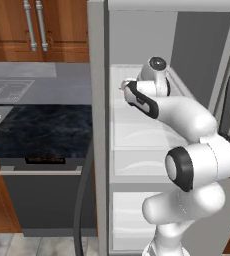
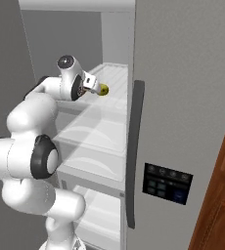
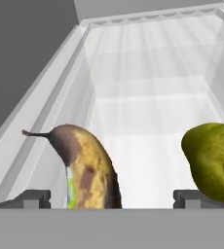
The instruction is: Retrieve the pear and banana from the fridge and place them into the bowl on the dining table.
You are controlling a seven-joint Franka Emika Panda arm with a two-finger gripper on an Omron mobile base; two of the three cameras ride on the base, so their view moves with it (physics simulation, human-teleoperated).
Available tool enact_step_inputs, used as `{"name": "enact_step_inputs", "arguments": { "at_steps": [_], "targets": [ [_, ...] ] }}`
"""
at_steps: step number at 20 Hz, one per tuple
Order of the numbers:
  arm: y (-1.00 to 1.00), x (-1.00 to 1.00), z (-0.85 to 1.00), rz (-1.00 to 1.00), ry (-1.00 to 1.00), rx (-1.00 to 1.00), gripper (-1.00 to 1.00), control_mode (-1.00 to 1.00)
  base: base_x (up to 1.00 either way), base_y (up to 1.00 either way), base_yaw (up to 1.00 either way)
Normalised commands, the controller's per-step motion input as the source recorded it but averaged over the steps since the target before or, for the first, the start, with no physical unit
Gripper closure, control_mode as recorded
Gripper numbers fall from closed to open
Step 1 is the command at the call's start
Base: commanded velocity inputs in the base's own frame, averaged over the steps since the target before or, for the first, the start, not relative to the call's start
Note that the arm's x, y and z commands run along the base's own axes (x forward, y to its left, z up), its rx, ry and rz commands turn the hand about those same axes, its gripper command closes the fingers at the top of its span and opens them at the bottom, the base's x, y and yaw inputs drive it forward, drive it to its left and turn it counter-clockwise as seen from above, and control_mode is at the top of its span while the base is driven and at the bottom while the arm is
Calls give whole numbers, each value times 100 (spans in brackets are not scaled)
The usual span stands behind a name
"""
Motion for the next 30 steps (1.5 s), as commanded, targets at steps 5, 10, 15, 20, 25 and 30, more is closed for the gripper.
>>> {"name": "enact_step_inputs", "arguments": {
  "at_steps": [5,10,15,20,25,30],
  "targets": [
    [6,48,-11,0,7,0,-100,-100,0,0,0],
    [1,38,-18,0,8,0,-100,-100,0,0,0],
    [0,11,-34,0,11,0,-100,-100,0,0,0],
    [0,-10,-54,0,11,0,-100,-100,0,0,0],
    [0,-21,-58,0,8,0,-100,-100,0,0,0],
    [0,-33,-58,0,6,0,-100,-100,0,0,0]
  ]
}}
